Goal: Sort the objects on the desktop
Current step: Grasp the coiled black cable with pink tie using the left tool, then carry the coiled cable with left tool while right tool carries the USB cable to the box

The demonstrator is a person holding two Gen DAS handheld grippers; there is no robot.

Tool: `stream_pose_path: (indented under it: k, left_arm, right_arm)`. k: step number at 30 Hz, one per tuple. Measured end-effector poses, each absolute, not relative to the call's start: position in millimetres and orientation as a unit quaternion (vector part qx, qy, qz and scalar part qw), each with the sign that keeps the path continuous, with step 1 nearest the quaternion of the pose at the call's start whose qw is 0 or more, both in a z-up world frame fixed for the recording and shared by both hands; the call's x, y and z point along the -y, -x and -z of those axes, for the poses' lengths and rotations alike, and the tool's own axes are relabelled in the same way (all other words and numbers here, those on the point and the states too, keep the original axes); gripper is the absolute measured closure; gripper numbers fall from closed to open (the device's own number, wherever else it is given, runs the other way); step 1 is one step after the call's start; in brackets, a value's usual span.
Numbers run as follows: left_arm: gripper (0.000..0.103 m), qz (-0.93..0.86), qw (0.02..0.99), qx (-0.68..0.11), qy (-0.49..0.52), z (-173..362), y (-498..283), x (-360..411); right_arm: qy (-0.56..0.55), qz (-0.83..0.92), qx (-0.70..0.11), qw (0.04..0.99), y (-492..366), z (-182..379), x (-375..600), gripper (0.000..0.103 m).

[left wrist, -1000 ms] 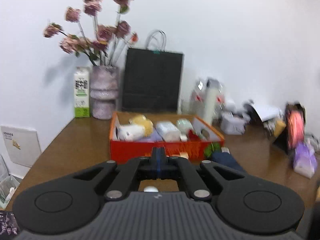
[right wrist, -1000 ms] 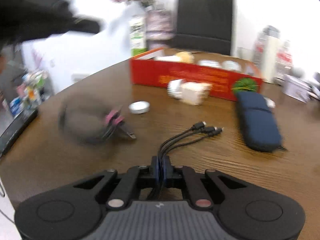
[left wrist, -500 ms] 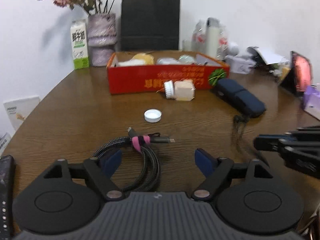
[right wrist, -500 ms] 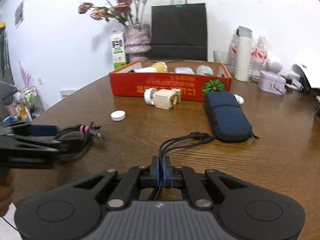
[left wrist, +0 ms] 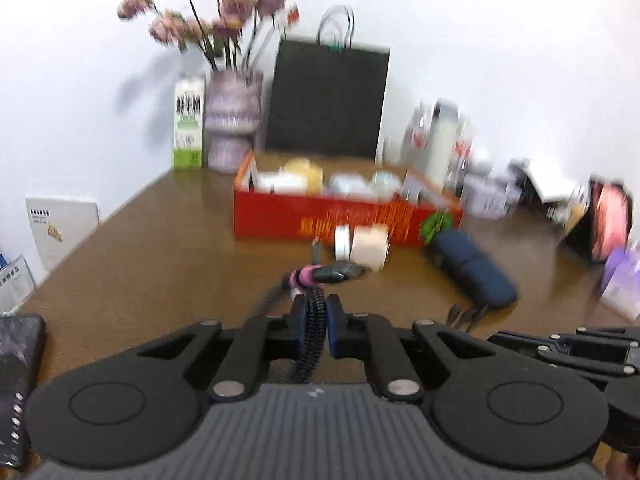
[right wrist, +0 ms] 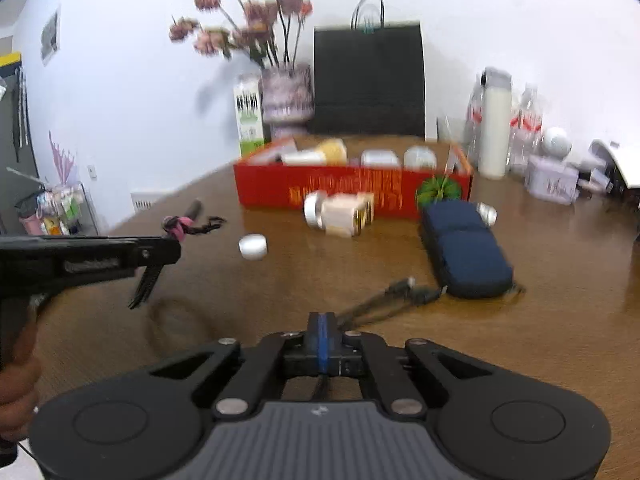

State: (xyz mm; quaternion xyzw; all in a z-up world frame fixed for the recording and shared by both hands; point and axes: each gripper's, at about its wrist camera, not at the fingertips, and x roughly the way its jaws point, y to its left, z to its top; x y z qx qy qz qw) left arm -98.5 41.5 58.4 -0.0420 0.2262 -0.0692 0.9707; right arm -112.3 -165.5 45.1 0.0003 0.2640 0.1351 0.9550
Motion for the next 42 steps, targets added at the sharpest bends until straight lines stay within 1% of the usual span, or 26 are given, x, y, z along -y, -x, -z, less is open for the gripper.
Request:
stream_pose_path:
  k: [3, 5, 9, 10, 11, 13, 15, 18, 20, 21, 23, 27, 32, 33, 37, 39, 42]
  left_arm:
    - [0.095, 0.070, 0.977, -0.196, 0.046, -78, 107, -47]
    - [0.098, 0.070, 0.979, -0.186, 0.051, -85, 109, -48]
    - [0.098, 0.073, 0.976, -0.197, 0.051, -85, 100, -49]
    - [0.098, 0.077, 0.974, -0.207, 0.053, -82, 97, -50]
    - [0.098, 0.079, 0.971, -0.218, 0.061, -76, 94, -51]
    - [0.098, 0.082, 0.966, -0.236, 0.071, -63, 91, -55]
    - [0.098, 0.079, 0.963, -0.248, 0.071, -54, 89, -55]
    - [0.098, 0.079, 0.964, -0.244, 0.067, -53, 89, -56]
    - [0.098, 0.078, 0.967, -0.235, 0.065, -54, 90, -56]
    - [0.098, 0.079, 0.967, -0.232, 0.063, -55, 89, -55]
    - [0.098, 0.082, 0.967, -0.232, 0.070, -57, 89, -53]
    - [0.098, 0.091, 0.970, -0.216, 0.068, -70, 96, -49]
    - [0.098, 0.087, 0.975, -0.192, 0.067, -89, 97, -53]
    - [0.098, 0.087, 0.976, -0.187, 0.070, -95, 93, -54]
    - [0.098, 0.090, 0.981, -0.158, 0.068, -119, 76, -54]
    - [0.098, 0.084, 0.984, -0.144, 0.067, -126, 68, -54]
    - [0.098, 0.081, 0.984, -0.139, 0.079, -127, 62, -58]
  right_arm:
    - [0.005, -0.132, -0.221, 0.966, 128, -71, 167, 0.103]
    - [0.001, -0.131, -0.198, 0.971, 137, -88, 172, 0.103]
    - [-0.008, -0.126, -0.186, 0.974, 140, -107, 183, 0.103]
    - [0.002, -0.129, -0.202, 0.971, 134, -105, 182, 0.097]
    - [0.011, -0.134, -0.224, 0.965, 128, -100, 181, 0.094]
    - [0.014, -0.134, -0.275, 0.952, 115, -81, 180, 0.079]
    - [0.006, -0.133, -0.313, 0.941, 107, -58, 179, 0.072]
    - [0.003, -0.131, -0.354, 0.926, 105, -30, 175, 0.071]
    - [0.011, -0.134, -0.347, 0.928, 112, -24, 171, 0.063]
    - [0.020, -0.136, -0.346, 0.928, 114, -23, 169, 0.063]
    - [0.052, -0.134, -0.332, 0.932, 116, -20, 159, 0.095]
    - [0.074, -0.121, -0.327, 0.934, 114, -24, 147, 0.098]
    - [0.076, -0.098, -0.237, 0.964, 136, -64, 149, 0.099]
    - [0.080, -0.098, -0.225, 0.966, 136, -73, 152, 0.103]
    - [0.111, -0.079, -0.173, 0.975, 122, -108, 162, 0.103]
    - [0.125, -0.077, -0.173, 0.974, 106, -119, 168, 0.103]
    - [0.090, -0.098, -0.195, 0.972, 91, -125, 184, 0.102]
